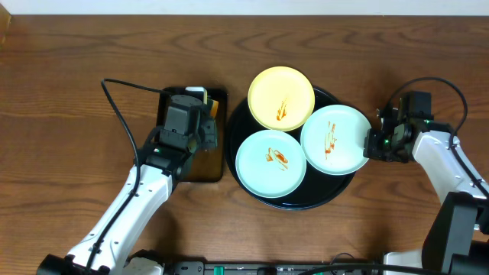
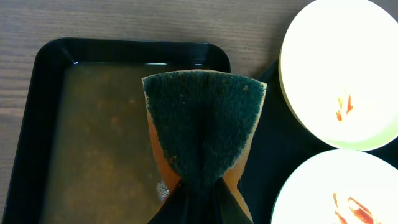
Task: Clean dirty plates on tray and stack at the side
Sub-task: 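Grip the right pale green plate rim with the right gripper, then scrub the right pale green plate with the sponge in the left gripper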
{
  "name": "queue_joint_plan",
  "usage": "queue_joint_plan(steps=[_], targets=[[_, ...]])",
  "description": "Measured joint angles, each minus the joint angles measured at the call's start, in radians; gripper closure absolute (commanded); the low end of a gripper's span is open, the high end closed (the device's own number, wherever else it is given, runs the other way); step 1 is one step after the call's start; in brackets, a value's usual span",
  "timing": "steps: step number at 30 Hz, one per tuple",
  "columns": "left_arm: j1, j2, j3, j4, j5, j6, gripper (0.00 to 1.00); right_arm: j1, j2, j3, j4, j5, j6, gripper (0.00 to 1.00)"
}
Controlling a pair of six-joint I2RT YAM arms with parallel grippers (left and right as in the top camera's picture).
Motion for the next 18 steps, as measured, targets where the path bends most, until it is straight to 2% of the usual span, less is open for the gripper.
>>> queue_joint_plan(steps=[12,14,18], targets=[[0.0,0.0,0.0,-0.029,0.013,-0.04,0.93,0.0,0.0,0.003,-0.031,0.0,0.001,0.99],[0.0,0.0,0.0,-0.053,0.014,-0.087,0.93,0.001,0.0,0.003,-0.039,-0.003,0.003,0.99],[0.0,0.0,-0.001,-0.137,0.042,-0.266,0.93,0.002,0.0,0.004,-0.071,-0.012,0.003,0.99]])
